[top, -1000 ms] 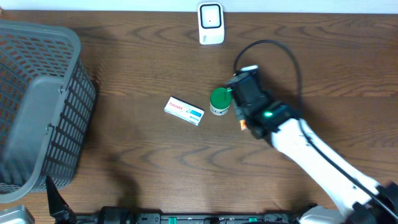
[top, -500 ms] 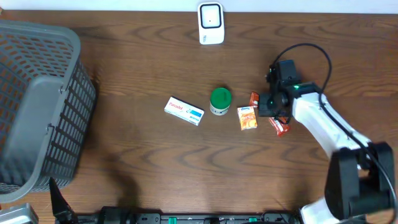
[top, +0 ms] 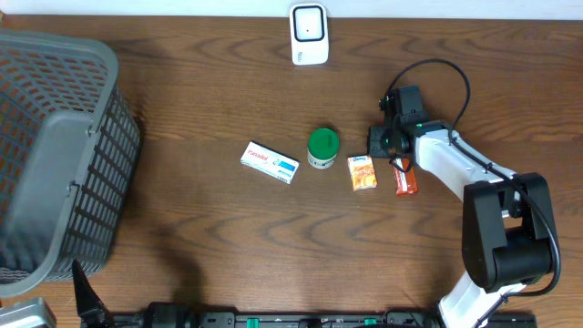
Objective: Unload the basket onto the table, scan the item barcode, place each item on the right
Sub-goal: 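Carry the Top bar left and set it right of the orange packet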
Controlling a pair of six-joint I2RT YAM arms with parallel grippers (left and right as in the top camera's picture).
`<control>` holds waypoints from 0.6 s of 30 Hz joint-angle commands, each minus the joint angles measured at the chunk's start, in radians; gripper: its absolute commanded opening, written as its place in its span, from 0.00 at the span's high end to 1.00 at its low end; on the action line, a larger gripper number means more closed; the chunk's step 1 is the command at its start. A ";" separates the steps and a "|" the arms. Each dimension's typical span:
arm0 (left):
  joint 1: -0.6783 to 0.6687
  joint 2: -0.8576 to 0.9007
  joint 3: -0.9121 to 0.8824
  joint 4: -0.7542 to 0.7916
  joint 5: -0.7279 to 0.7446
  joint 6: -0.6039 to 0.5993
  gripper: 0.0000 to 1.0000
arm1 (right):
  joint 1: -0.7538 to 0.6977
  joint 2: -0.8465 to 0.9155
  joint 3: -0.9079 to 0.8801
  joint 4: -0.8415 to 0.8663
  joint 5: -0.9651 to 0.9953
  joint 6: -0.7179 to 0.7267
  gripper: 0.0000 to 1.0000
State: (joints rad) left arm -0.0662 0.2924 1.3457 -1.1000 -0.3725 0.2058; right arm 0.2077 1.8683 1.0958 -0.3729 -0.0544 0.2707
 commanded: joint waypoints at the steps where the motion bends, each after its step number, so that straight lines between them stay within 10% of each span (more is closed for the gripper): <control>1: 0.006 -0.003 0.002 0.000 -0.006 -0.010 0.14 | -0.026 -0.003 0.027 0.005 -0.051 -0.014 0.99; 18: 0.006 0.164 -0.156 -0.005 0.502 -0.260 0.14 | -0.369 -0.017 0.247 -0.496 -0.265 -0.188 0.99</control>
State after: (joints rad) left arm -0.0662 0.3656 1.2205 -1.1137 -0.0170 0.0025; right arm -0.1078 1.8671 1.3441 -0.8078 -0.3443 0.1024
